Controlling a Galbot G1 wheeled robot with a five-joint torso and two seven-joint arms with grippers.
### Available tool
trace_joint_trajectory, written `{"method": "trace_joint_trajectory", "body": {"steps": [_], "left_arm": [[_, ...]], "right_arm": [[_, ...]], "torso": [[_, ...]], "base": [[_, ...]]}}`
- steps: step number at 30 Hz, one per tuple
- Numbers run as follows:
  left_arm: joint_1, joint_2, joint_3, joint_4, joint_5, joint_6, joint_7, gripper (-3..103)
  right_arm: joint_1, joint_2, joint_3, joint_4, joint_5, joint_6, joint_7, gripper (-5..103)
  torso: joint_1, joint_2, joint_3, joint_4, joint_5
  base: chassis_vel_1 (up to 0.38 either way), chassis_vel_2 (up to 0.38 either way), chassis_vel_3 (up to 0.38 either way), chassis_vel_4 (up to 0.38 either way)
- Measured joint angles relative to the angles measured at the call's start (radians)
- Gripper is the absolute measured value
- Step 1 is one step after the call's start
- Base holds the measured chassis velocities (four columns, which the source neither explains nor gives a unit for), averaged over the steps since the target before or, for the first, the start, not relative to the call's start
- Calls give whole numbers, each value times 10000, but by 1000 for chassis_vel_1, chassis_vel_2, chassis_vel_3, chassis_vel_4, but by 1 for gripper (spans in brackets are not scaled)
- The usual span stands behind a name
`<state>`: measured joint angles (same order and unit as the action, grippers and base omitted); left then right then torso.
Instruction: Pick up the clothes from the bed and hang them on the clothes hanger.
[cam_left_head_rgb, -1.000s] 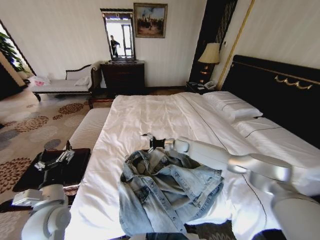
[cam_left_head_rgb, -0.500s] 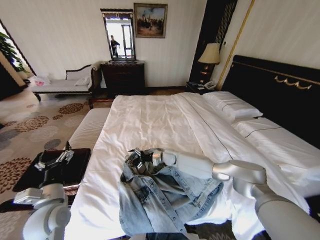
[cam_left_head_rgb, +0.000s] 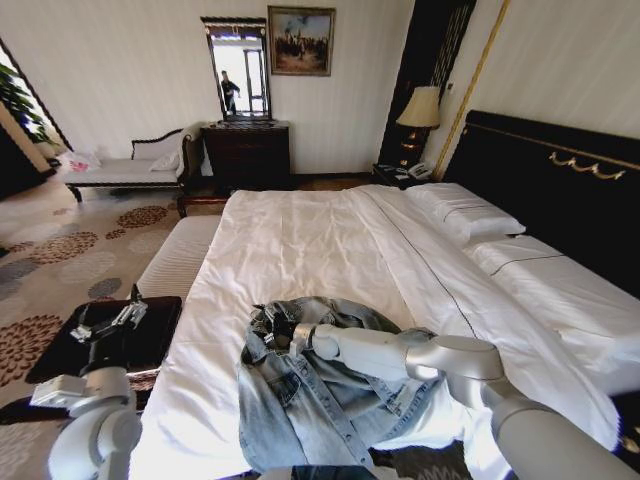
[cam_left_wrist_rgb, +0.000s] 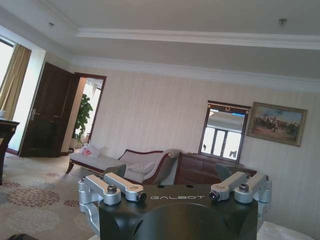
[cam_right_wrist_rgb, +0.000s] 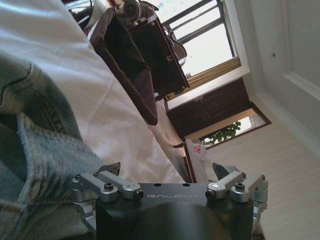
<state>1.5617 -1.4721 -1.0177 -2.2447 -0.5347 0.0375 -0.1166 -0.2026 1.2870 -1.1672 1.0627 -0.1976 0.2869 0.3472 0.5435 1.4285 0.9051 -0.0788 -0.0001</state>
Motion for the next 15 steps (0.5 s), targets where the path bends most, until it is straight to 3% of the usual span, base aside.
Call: {"method": "trace_joint_trajectory", "body": {"steps": [3, 6, 15], "left_arm": [[18, 25, -55, 60, -64, -50, 23, 100], [23, 38, -79, 88, -99, -67, 29, 100], [35, 120, -165, 163, -236, -94, 45, 100]], "right_arm": [[-103, 125, -379, -296, -356, -634, 1134, 100], [-147, 234, -543, -469, -362, -880, 1529, 100], [-230, 415, -908, -1061, -785, -677, 1619, 100]], "torso": [[0, -1, 0, -2, 0], [0, 0, 0, -1, -1], [0, -1, 0, -1, 1]], "base": [[0, 0, 0, 0], [0, 0, 0, 0], [0, 0, 0, 0]]}}
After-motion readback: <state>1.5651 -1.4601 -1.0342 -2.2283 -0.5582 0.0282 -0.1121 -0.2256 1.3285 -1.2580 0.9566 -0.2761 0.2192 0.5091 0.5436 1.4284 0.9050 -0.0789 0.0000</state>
